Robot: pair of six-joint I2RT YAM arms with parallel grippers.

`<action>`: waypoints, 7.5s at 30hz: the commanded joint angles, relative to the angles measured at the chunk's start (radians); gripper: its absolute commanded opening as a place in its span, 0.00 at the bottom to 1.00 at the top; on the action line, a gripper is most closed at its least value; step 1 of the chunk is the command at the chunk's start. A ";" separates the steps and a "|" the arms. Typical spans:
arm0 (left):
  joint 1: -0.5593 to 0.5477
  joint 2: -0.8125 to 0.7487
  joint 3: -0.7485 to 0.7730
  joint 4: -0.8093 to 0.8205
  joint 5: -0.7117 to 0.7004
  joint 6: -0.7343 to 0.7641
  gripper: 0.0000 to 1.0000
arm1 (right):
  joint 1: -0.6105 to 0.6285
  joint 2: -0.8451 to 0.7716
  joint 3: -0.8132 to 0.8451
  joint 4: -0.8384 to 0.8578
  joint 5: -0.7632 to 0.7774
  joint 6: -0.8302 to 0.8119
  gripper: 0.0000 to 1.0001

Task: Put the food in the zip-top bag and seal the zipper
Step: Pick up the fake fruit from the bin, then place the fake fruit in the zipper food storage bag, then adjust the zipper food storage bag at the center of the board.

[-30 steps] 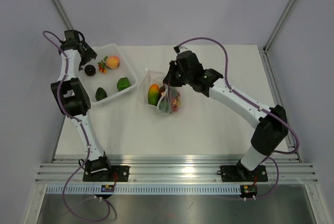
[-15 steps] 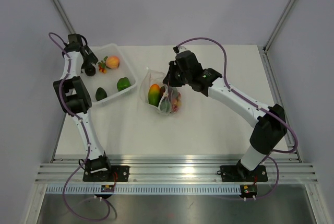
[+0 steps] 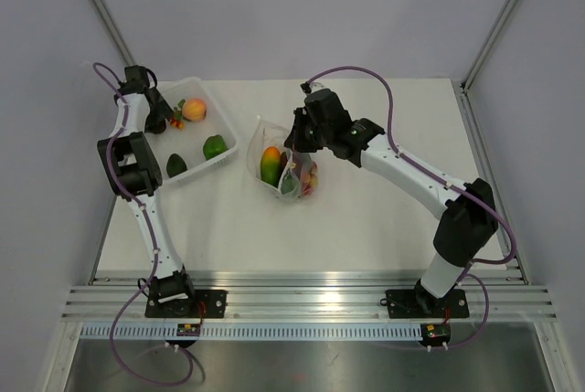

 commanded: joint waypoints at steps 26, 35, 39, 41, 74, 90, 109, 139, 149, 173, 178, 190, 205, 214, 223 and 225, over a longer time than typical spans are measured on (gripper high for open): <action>-0.029 0.000 0.002 0.119 -0.119 -0.018 0.75 | -0.004 -0.003 0.039 -0.025 0.044 -0.031 0.02; -0.013 0.031 0.028 0.144 -0.047 -0.043 0.72 | -0.003 0.000 0.036 -0.031 0.049 -0.030 0.02; -0.013 0.026 0.030 0.122 -0.034 -0.044 0.47 | -0.003 -0.003 0.031 -0.029 0.049 -0.025 0.02; -0.014 -0.020 -0.006 0.125 -0.025 -0.047 0.29 | -0.003 -0.008 0.028 -0.028 0.049 -0.026 0.02; -0.692 -1.173 -0.829 0.081 0.355 -0.139 0.06 | -0.017 -0.030 -0.002 0.018 -0.029 0.003 0.02; -0.747 -1.051 -0.782 0.138 0.323 -0.158 0.80 | -0.015 -0.088 -0.030 -0.008 0.003 0.012 0.02; -0.691 -1.083 -0.879 0.082 0.246 -0.136 0.52 | -0.017 -0.117 -0.047 -0.048 -0.017 -0.057 0.04; -0.681 -0.945 -0.759 0.233 0.384 -0.465 0.00 | 0.247 -0.583 -0.571 0.220 0.335 -0.306 0.77; -0.680 -0.957 -0.770 0.228 0.394 -0.442 0.00 | 0.200 -0.412 -0.564 0.380 0.379 -0.263 0.77; -0.660 -1.000 -0.808 0.237 0.395 -0.370 0.03 | 0.091 -0.261 -0.406 0.485 0.234 -0.221 0.00; -0.658 -1.026 -0.793 0.222 0.371 -0.258 0.71 | 0.033 -0.275 -0.372 0.446 0.074 -0.308 0.00; -0.574 -1.104 -0.759 0.182 0.372 0.122 0.85 | -0.015 -0.319 -0.390 0.347 -0.178 -0.419 0.00; -0.523 -1.282 -1.185 0.646 0.539 0.430 0.99 | -0.053 -0.368 -0.467 0.308 -0.114 -0.537 0.00; -0.456 -1.280 -1.348 1.001 0.779 0.545 0.96 | -0.070 -0.488 -0.689 0.604 0.016 -0.737 0.00; -0.375 -1.019 -1.067 0.785 1.124 0.702 0.86 | -0.118 -0.511 -0.714 0.673 -0.163 -0.872 0.00; -0.368 -0.969 -1.028 0.745 1.119 0.739 0.86 | -0.119 -0.514 -0.723 0.688 -0.198 -0.888 0.00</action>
